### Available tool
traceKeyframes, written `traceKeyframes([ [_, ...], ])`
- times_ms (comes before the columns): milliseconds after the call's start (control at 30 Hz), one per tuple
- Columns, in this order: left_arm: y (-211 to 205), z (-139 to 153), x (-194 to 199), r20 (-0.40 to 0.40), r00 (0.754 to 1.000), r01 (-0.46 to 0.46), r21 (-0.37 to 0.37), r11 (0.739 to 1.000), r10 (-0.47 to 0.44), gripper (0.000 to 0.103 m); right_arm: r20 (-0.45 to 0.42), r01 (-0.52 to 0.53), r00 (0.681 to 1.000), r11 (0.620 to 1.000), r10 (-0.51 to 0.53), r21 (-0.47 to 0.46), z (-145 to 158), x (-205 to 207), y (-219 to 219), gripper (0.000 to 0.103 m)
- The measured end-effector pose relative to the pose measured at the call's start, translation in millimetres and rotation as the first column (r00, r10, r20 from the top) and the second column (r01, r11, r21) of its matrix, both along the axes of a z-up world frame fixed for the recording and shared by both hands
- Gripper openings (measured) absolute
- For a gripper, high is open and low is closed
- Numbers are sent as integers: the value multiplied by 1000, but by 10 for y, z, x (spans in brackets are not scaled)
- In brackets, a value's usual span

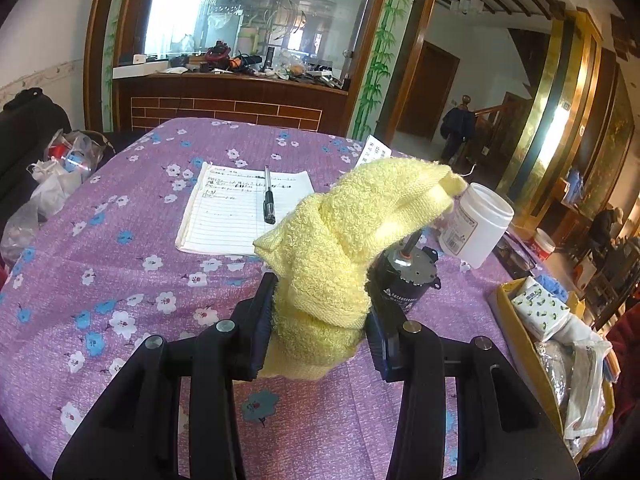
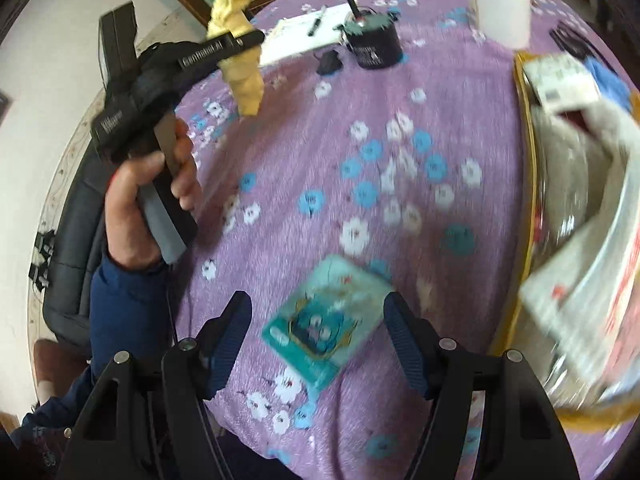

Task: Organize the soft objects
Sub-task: 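Grasp the blue cartoon-printed pack with the right gripper while the left gripper holds the towel, then carry the yellow towel and cartoon pack over the box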

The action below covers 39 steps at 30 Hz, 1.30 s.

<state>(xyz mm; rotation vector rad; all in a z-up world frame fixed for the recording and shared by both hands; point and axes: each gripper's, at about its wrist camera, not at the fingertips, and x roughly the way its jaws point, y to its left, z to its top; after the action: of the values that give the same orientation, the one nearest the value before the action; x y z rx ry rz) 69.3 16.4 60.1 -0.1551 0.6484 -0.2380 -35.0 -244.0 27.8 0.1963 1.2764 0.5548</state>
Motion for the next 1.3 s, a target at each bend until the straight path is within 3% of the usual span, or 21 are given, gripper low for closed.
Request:
traceKeyframes([
  [200, 17, 4, 2, -6, 1000, -1, -10, 1000, 1, 41, -5, 1, 1000, 995, -2, -95, -191, -95, 199, 69],
  [400, 22, 32, -21, 3, 1000, 6, -16, 1000, -6, 41, 102, -24, 993, 965, 52, -261, -283, -47, 542, 70],
  [533, 12, 37, -26, 5, 1000, 11, -18, 1000, -11, 41, 196, -61, 973, 956, 120, -285, -268, -152, 600, 52],
  [700, -18, 18, -19, 3, 1000, 16, -7, 1000, -16, 41, 259, -53, 960, 975, 110, -215, -198, -224, 510, 40],
  [1033, -78, 12, -25, 3, 999, 41, -24, 999, -41, 41, 344, 12, 939, 1000, -12, 0, 177, -319, 101, 40],
  [1300, -382, 110, -155, 14, 994, 112, 6, 994, -112, 41, 370, 102, 921, 992, -124, 78, 388, -397, -364, 40],
])
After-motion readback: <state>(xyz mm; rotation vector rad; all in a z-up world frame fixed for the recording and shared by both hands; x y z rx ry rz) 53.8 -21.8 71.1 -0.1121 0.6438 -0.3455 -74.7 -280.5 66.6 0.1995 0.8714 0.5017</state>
